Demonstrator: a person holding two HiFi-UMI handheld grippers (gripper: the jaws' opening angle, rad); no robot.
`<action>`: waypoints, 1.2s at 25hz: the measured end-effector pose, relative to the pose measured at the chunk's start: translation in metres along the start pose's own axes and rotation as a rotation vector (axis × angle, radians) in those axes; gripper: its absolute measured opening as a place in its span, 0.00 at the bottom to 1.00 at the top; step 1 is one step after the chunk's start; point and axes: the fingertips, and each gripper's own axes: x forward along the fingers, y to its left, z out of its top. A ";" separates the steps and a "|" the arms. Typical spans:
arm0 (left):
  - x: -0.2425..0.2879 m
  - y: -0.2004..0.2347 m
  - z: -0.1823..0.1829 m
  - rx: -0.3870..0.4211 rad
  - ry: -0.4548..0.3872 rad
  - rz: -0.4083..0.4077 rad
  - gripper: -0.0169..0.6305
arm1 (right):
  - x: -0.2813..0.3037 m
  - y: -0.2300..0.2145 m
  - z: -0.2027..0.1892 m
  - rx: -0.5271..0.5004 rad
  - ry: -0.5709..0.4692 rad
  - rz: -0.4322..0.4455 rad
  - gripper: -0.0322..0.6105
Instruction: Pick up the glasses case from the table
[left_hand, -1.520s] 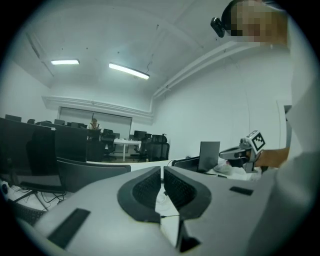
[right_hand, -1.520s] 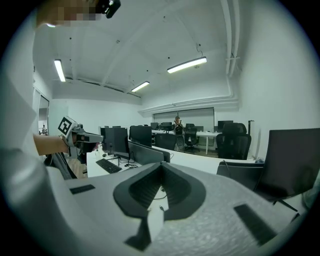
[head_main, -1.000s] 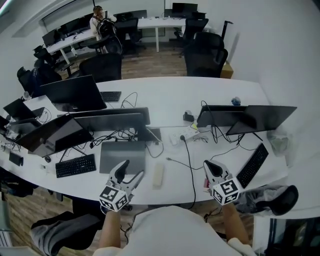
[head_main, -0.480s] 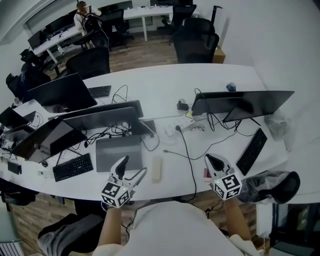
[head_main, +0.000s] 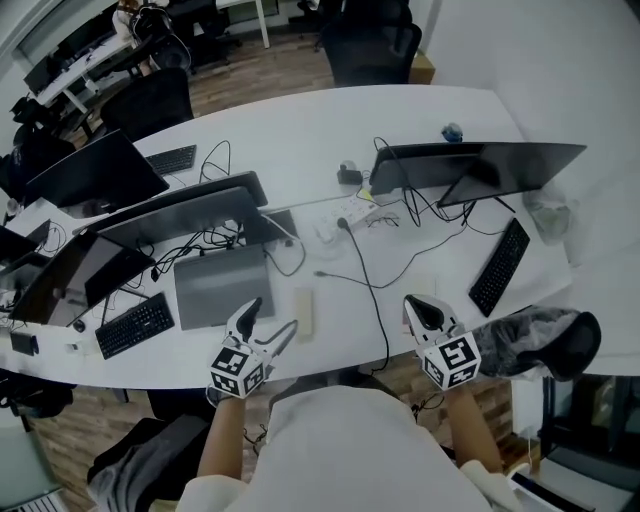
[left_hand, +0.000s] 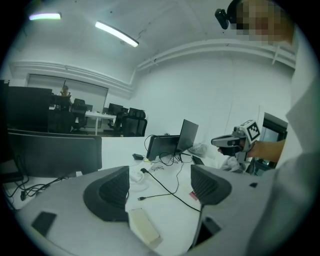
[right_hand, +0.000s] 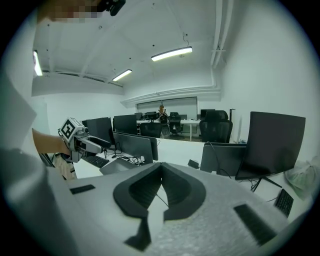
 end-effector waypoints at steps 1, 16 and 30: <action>0.005 0.000 -0.007 -0.005 0.016 -0.006 0.58 | 0.001 0.000 -0.003 0.003 0.009 0.001 0.05; 0.072 0.017 -0.125 -0.101 0.253 -0.013 0.58 | 0.020 0.024 -0.055 0.030 0.127 0.049 0.05; 0.131 0.042 -0.241 -0.146 0.496 0.090 0.59 | 0.043 0.038 -0.105 0.074 0.215 0.097 0.05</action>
